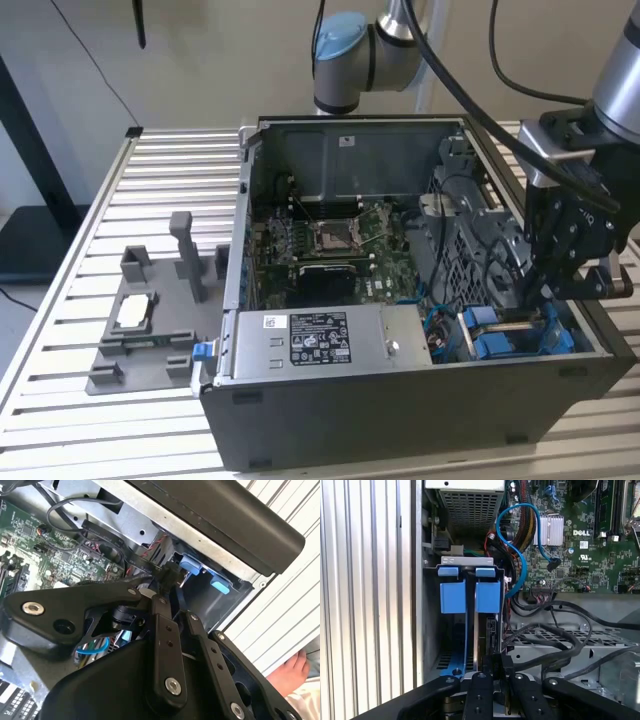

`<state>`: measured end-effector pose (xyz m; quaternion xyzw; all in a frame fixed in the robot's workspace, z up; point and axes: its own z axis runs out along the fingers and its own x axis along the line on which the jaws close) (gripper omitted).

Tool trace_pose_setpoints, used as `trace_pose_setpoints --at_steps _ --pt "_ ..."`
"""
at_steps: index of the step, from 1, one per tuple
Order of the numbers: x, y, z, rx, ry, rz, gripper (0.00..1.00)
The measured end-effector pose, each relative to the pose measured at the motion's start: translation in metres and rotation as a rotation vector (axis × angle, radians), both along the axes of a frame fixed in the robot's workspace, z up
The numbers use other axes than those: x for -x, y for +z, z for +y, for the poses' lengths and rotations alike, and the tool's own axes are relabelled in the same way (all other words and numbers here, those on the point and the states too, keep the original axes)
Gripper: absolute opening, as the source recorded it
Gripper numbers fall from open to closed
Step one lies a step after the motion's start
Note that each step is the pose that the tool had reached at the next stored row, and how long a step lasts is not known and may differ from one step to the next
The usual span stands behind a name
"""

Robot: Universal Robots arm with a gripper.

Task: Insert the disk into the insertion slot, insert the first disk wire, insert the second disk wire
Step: 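Insert the first disk wire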

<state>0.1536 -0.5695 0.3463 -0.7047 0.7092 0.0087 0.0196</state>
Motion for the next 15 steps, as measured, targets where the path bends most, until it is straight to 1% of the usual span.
trace_pose_setpoints --at_steps 7,15 --pt "-0.001 -0.0012 -0.0003 -0.0007 0.0 -0.0004 0.19" --pt "-0.002 -0.0021 -0.0004 -0.0037 0.0 -0.0018 0.19"
